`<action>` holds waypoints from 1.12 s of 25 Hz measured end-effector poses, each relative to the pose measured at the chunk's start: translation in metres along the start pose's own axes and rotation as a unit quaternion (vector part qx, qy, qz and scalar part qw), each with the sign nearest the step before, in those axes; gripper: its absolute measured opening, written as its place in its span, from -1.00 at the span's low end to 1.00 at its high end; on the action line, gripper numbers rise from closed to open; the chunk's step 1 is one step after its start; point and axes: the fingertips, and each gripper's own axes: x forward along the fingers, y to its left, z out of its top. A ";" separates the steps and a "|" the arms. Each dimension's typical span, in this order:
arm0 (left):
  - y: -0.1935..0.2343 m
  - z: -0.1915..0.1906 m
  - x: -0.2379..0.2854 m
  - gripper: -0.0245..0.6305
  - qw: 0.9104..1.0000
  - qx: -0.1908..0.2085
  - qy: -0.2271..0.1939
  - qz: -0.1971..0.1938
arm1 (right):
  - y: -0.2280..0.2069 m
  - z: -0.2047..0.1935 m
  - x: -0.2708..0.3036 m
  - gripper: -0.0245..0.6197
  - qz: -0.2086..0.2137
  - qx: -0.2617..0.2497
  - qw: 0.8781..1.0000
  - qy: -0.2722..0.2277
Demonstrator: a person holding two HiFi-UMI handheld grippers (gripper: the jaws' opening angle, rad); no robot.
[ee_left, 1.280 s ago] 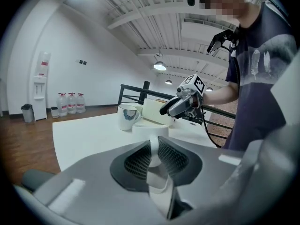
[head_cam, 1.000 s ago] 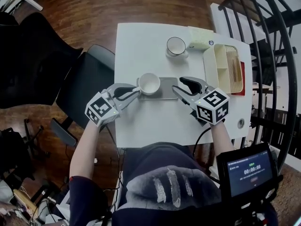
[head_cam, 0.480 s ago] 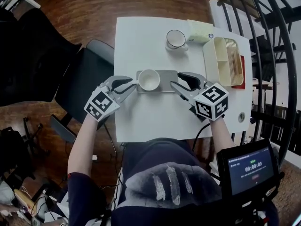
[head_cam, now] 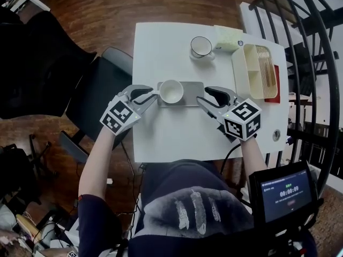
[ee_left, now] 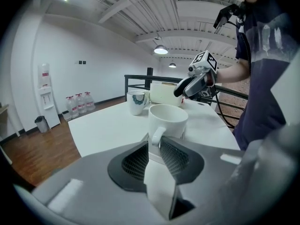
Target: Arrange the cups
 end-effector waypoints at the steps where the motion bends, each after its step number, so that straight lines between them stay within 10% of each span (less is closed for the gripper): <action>1: 0.000 0.000 -0.003 -0.63 1.000 -0.008 -0.003 -0.001 | 0.000 0.000 -0.001 -0.38 0.000 0.000 1.000 0.000; 5: -0.003 0.012 -0.029 -0.29 0.995 -0.082 -0.054 -0.008 | 0.002 0.000 -0.004 -0.38 0.001 0.002 1.000 0.001; 15: 0.029 0.068 -0.071 -0.31 0.988 -0.068 -0.135 0.042 | 0.007 0.004 -0.002 -0.38 0.008 -0.001 1.000 -0.003; 19: 0.034 0.083 -0.058 -0.92 0.991 -0.027 -0.124 0.052 | 0.006 0.008 0.002 -0.38 0.012 -0.007 1.000 -0.004; 28: 0.021 0.101 -0.036 -0.92 0.993 -0.015 -0.114 0.018 | -0.007 0.035 0.006 -0.38 0.011 -0.033 0.999 -0.015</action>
